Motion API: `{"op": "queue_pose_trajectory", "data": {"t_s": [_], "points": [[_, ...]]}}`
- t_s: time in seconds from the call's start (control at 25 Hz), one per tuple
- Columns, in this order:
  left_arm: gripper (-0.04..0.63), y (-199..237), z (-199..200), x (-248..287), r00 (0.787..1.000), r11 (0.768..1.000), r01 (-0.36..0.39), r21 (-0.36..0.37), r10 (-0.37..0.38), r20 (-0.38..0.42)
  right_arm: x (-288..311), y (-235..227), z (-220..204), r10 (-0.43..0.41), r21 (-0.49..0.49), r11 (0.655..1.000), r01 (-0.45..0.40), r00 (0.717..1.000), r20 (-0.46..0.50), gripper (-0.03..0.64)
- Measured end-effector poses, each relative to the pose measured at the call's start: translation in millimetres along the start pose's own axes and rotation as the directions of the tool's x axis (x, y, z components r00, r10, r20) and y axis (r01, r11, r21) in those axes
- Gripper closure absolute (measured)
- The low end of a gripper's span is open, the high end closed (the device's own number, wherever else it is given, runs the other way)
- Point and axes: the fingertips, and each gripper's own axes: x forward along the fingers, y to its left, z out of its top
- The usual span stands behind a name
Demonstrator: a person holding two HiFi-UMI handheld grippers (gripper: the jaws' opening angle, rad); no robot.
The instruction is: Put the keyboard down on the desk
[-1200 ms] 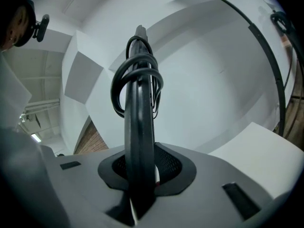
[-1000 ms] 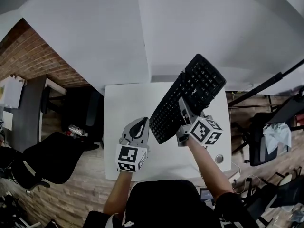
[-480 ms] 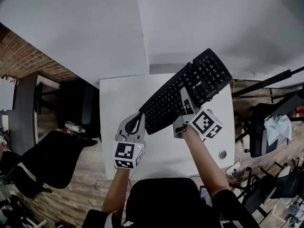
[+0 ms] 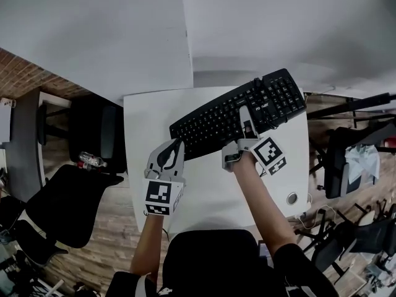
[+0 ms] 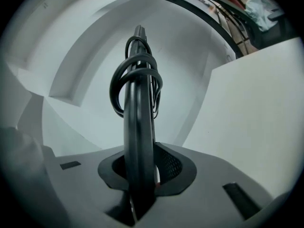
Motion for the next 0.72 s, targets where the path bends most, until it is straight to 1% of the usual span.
{"op": "queue_pose_trajectory", "data": {"t_s": [0.04,0.12,0.2,0.24,0.28,0.36,0.44,0.6,0.72], "points": [[0.58,-1.4,-1.8,3.1,1.0,1.0,0.011,0.018,-0.011,-0.006,3.1,-5.6,-0.8,-0.012,0.017,1.0,0.012,1.0,0.012,0.514],[0.58,-5.4,-3.3,9.1,0.999,0.995,0.034,0.09,-0.033,-0.017,8.8,-16.2,-2.3,-0.033,0.041,0.999,0.031,0.999,0.038,0.514],[0.578,-7.1,-9.2,15.1,0.998,0.984,0.047,0.17,-0.04,-0.04,13.6,-26.3,-5.2,-0.058,0.062,0.997,0.054,0.997,0.052,0.514],[0.577,-6.2,-16.5,18.0,0.998,0.98,0.048,0.194,-0.038,-0.06,15.9,-31.0,-7.3,-0.07,0.077,0.995,0.066,0.996,0.053,0.514],[0.572,-4.8,-25.2,20.8,0.996,0.978,0.05,0.204,-0.034,-0.081,18.0,-35.0,-9.3,-0.08,0.092,0.993,0.075,0.995,0.052,0.514],[0.558,-3.6,-35.9,26.5,0.994,0.978,0.062,0.199,-0.042,-0.105,21.2,-41.3,-11.2,-0.089,0.115,0.99,0.082,0.995,0.054,0.514],[0.529,-6.2,-41.6,31.4,0.991,0.978,0.088,0.189,-0.066,-0.12,23.5,-46.4,-10.8,-0.093,0.133,0.988,0.084,0.994,0.062,0.514],[0.468,-11.7,-49.8,40.2,0.984,0.966,0.135,0.222,-0.103,-0.147,30.1,-54.0,-11.0,-0.104,0.165,0.982,0.091,0.992,0.068,0.514],[0.452,-11.6,-58.0,45.9,0.979,0.964,0.157,0.214,-0.123,-0.162,36.3,-58.3,-14.8,-0.106,0.173,0.981,0.094,0.992,0.061,0.515]]}}
